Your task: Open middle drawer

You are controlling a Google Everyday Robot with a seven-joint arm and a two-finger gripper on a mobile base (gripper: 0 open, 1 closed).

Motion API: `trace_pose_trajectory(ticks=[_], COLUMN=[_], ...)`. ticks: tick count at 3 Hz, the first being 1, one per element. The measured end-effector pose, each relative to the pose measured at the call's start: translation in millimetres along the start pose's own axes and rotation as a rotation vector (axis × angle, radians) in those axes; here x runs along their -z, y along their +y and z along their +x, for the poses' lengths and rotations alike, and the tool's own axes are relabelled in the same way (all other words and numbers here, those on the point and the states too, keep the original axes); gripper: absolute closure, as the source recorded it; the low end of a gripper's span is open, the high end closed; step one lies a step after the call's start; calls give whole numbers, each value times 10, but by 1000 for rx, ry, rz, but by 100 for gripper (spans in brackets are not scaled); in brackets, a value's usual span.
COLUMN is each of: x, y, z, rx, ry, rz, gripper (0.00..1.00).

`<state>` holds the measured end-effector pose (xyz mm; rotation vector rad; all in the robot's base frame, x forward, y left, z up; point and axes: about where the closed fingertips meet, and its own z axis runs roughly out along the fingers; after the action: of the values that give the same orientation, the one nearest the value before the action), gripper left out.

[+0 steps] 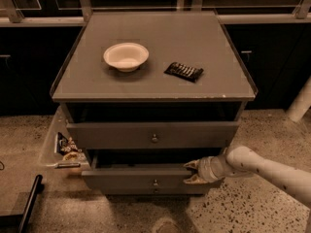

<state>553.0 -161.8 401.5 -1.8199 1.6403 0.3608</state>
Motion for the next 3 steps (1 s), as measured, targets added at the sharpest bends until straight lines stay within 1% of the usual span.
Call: trace_pose_trajectory(ticks=[1, 2, 3], x=[86, 226, 264], y=[221, 523, 586], z=[19, 105, 109], rx=[-3, -19, -22], ry=[-25, -47, -48], rz=[-6, -7, -6], gripper=[39, 63, 86])
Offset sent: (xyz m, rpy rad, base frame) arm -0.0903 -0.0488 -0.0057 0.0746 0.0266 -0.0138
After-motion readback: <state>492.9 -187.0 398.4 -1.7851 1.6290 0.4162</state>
